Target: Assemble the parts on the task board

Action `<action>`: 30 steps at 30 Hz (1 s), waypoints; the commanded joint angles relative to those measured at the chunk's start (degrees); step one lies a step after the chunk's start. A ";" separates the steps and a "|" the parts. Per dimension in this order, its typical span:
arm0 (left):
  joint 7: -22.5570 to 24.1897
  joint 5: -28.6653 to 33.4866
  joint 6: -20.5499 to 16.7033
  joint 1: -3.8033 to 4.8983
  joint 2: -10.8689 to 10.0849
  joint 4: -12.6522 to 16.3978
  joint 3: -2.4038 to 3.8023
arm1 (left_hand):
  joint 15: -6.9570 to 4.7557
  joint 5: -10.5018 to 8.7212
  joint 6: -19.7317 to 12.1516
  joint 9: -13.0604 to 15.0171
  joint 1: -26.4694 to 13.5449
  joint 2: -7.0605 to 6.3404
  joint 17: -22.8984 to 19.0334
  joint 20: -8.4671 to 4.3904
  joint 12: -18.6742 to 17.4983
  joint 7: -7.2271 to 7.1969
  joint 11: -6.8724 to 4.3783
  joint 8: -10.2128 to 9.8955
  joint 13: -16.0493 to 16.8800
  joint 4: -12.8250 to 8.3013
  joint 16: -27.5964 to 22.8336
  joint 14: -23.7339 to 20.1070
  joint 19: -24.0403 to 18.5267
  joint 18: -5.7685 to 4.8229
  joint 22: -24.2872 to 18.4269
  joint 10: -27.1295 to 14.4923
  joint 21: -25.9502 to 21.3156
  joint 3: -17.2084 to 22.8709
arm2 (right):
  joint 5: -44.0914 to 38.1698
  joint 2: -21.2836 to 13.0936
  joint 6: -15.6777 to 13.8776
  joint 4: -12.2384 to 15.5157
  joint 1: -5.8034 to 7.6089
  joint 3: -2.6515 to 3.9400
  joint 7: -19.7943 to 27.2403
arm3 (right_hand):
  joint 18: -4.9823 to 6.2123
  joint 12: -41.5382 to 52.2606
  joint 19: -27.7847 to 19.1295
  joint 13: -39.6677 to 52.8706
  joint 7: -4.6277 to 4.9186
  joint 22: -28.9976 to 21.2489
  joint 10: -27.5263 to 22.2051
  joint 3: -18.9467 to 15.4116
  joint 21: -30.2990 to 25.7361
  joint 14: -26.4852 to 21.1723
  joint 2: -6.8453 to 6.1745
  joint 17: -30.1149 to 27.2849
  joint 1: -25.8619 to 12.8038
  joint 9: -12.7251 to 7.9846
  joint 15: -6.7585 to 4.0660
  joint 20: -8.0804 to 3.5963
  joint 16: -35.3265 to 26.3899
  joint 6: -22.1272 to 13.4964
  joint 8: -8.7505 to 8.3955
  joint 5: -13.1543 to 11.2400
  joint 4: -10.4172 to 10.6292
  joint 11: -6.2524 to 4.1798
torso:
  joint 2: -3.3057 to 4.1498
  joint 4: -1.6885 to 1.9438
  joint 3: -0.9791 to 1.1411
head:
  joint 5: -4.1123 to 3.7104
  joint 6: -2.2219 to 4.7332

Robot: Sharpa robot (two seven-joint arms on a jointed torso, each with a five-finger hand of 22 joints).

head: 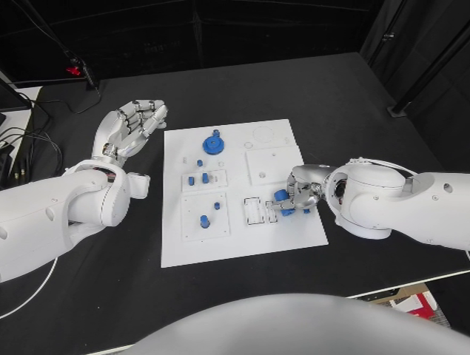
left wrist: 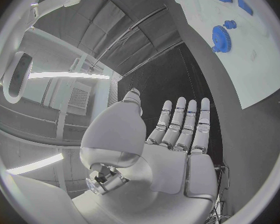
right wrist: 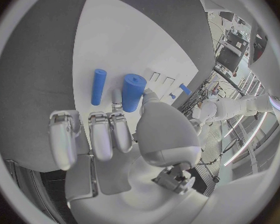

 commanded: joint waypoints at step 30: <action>4.83 0.02 0.77 0.02 0.08 -0.09 0.05 | -0.12 0.24 -0.48 -0.11 0.10 0.76 -0.19 0.09 0.52 7.10 0.01 0.38 -0.10 -0.05 0.35 -0.24 0.23 0.22 -0.14 -0.33 0.25 -0.49 | 21.30 -2.40 -15.87 0.57 -1.55 -0.54 12.44 | -0.42 0.14 6.07 15.07 -0.46 15.09 6.07 9.33 0.19 5.95 2.00 15.09 21.13 -13.63 -0.88 -1.03 0.14 8.93 -16.61 5.22 -1.74 -0.92 | -0.01 -0.02 0.04 | 0.28 0.00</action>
